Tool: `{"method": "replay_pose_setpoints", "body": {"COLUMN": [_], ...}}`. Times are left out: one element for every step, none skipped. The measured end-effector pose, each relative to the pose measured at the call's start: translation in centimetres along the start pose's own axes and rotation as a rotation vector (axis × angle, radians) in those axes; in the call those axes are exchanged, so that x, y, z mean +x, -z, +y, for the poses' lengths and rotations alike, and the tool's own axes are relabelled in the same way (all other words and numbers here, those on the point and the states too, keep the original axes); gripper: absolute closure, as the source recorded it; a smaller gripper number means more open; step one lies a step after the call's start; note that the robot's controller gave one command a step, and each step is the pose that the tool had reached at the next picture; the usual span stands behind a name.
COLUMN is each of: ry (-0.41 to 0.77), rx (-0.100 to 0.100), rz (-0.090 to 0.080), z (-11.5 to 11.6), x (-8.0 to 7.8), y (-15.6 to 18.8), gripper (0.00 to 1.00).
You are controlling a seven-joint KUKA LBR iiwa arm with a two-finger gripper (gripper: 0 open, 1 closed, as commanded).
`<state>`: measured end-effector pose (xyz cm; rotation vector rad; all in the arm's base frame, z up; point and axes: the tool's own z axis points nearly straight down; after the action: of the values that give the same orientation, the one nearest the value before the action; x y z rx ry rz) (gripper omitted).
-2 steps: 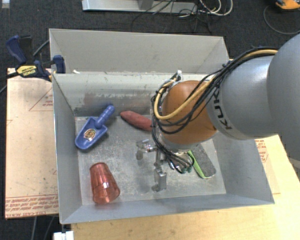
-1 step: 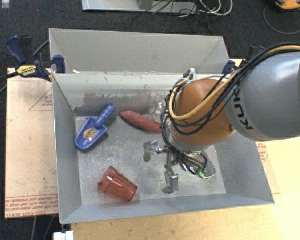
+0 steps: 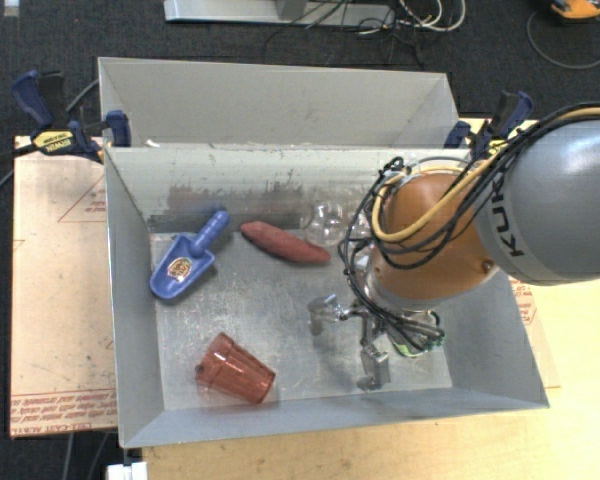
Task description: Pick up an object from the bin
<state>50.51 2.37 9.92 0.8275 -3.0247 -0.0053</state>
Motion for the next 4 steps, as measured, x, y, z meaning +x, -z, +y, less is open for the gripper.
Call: {"method": "replay_pose_setpoints", "body": {"ry": [-0.098,0.245,0.312,0.338], "rx": [0.002,0.015,0.02,0.019], "rz": [-0.009,-0.035,-0.039,-0.032], "z": [14.0,3.1,0.7,-0.7], "x": [-9.6,-1.2,0.5,1.4], "y": [-2.7,-2.4,-2.3,-1.7], "gripper": [0.0,1.0,1.0,1.0]}}
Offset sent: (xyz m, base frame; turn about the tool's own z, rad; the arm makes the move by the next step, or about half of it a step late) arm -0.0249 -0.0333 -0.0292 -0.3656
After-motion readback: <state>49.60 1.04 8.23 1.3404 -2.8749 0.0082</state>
